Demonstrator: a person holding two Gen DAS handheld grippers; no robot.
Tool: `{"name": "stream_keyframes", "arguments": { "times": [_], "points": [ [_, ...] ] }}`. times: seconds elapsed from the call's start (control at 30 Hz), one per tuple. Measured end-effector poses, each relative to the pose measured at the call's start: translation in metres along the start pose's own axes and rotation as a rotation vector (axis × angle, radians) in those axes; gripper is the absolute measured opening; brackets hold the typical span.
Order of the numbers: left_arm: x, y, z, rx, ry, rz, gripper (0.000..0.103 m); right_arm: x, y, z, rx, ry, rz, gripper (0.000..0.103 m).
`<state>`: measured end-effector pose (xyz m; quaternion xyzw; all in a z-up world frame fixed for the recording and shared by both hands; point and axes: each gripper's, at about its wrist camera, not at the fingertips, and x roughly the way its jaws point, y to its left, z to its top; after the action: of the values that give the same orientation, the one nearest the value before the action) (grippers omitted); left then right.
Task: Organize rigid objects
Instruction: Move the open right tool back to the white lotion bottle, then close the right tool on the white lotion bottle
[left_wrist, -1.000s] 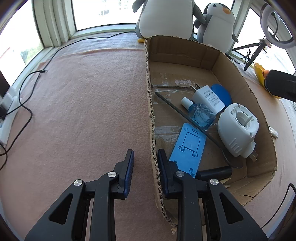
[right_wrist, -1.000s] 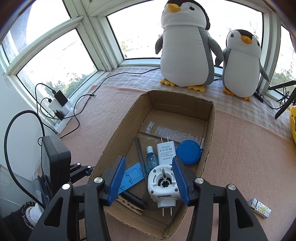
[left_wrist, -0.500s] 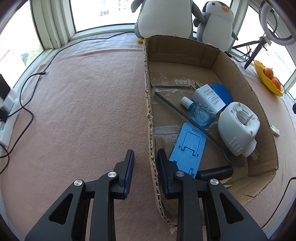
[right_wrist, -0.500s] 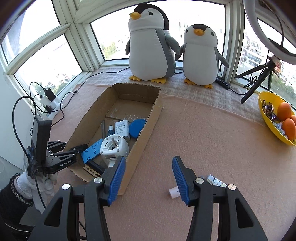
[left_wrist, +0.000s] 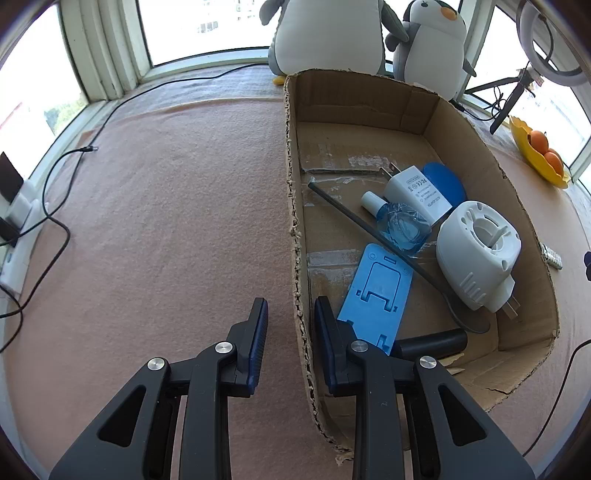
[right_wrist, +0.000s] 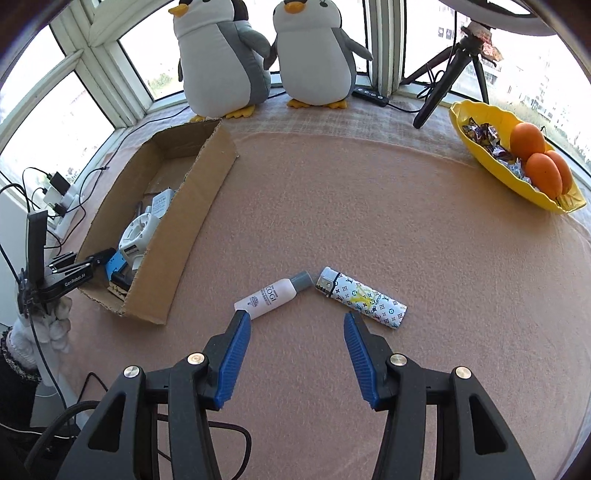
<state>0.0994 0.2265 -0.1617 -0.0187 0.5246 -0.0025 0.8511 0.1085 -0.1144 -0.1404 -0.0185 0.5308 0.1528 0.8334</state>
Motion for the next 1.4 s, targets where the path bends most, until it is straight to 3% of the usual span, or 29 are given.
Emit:
{"name": "stream_keyframes", "arguments": {
  "times": [0.53,0.83,1.17,1.4],
  "points": [
    [0.000,0.000,0.000,-0.001,0.000,-0.002,0.025,0.044,0.014,0.009,0.196,0.082,0.010,0.049],
    [0.000,0.000,0.000,-0.001,-0.001,-0.005,0.025,0.058,-0.001,0.012,0.381,0.116,0.065,0.049],
    [0.000,0.001,0.000,-0.010,-0.003,-0.012,0.025,0.077,0.009,0.025,0.363,0.160,0.016,0.049],
    [0.000,0.002,0.000,-0.013,-0.003,-0.016,0.025,0.090,0.015,0.029,0.284,0.211,-0.036,0.048]
  ]
}}
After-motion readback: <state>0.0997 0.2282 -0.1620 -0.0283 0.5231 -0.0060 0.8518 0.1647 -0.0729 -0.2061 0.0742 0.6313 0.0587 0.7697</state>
